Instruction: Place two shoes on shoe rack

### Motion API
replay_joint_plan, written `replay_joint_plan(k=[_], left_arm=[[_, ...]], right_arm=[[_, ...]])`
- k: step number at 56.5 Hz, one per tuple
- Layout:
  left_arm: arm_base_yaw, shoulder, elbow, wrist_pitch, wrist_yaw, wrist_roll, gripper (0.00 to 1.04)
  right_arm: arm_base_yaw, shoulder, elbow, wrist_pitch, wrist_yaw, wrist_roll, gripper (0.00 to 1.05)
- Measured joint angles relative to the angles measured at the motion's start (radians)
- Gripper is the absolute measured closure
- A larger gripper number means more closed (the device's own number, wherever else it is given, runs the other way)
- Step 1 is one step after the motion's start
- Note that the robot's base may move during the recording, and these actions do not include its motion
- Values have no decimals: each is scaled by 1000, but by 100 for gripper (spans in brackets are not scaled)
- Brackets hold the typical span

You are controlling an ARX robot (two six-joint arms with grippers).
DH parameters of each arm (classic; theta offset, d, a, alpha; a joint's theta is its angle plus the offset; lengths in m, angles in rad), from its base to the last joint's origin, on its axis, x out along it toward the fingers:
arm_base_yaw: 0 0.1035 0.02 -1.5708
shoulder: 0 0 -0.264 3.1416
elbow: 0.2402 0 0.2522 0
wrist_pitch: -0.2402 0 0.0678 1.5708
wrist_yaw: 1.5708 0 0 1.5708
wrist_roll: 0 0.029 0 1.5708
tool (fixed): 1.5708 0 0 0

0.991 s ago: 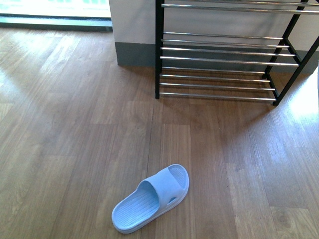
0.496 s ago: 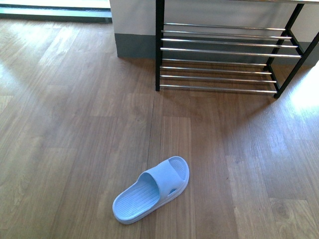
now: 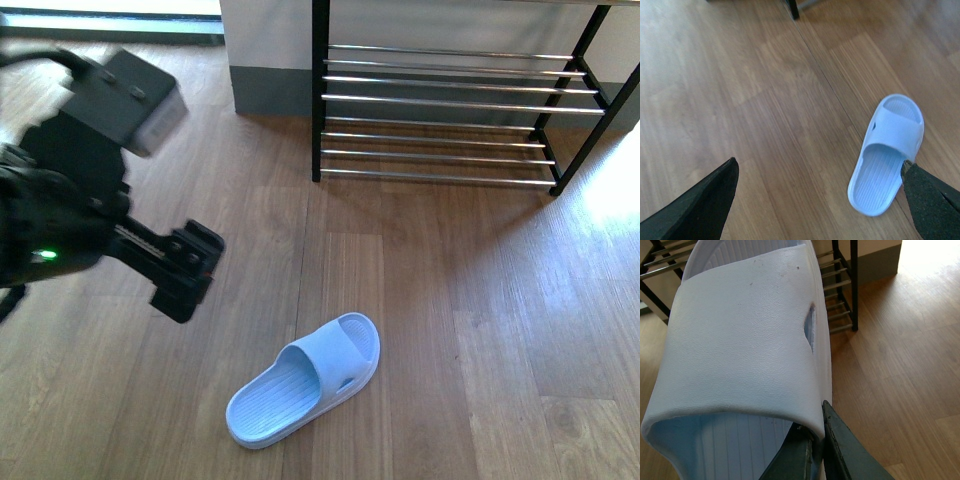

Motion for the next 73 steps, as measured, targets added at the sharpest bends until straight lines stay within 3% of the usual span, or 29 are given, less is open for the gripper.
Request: replay_joint_plan(k=[18,29,34,73], left_arm=[[-20,528,342,-69,-49,60,9],[-100,727,562,-173,23,60,9],[-138,797,640,-218,10,68,9],[-172,976,874,-341,-2,143,9]], right_arm=[[0,0,0,0,1,0,103],[0,0,0,0,1,0,103],[0,0,0,0,1,0,103],[0,0,0,0,1,0,103]])
